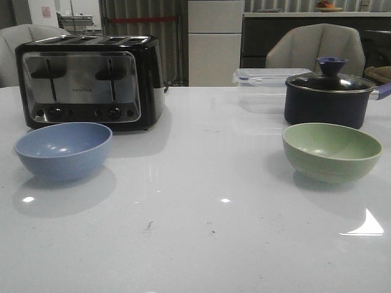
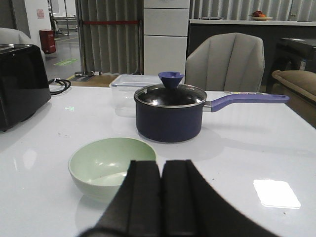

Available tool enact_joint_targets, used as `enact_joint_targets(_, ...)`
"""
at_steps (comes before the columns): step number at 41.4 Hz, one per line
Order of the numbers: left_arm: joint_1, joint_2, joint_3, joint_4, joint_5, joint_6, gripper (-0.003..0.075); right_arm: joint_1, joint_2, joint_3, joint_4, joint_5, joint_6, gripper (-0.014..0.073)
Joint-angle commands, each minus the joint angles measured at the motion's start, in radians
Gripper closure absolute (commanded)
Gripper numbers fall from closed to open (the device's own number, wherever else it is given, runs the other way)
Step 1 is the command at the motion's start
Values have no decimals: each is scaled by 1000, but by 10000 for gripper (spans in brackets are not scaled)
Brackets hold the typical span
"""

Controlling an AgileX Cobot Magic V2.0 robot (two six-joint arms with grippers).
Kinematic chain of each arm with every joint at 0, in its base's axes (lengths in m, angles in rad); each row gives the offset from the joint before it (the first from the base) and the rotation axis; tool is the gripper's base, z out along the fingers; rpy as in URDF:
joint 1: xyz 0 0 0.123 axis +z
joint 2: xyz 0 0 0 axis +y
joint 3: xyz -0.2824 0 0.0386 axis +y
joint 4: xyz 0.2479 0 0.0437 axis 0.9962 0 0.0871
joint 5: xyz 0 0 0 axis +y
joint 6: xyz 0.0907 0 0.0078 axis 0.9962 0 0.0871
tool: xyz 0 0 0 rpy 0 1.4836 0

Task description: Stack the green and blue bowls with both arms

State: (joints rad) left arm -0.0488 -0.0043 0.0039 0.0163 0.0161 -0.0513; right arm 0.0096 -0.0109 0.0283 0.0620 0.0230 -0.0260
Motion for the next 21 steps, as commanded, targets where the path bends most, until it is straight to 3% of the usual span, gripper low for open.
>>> enact_joint_targets(1,1,-19,-14,-1,-108,-7,627,-3,-18,-25,-8,-81,0,540)
enact_joint_targets(8,1,-17,-119,24,-82,-7,627,-3,-18,-131,-8,-42,0,540)
enact_joint_targets(21,1,138,-423,88,162,-5,627,-3,92,-428,-8,209,0,540)
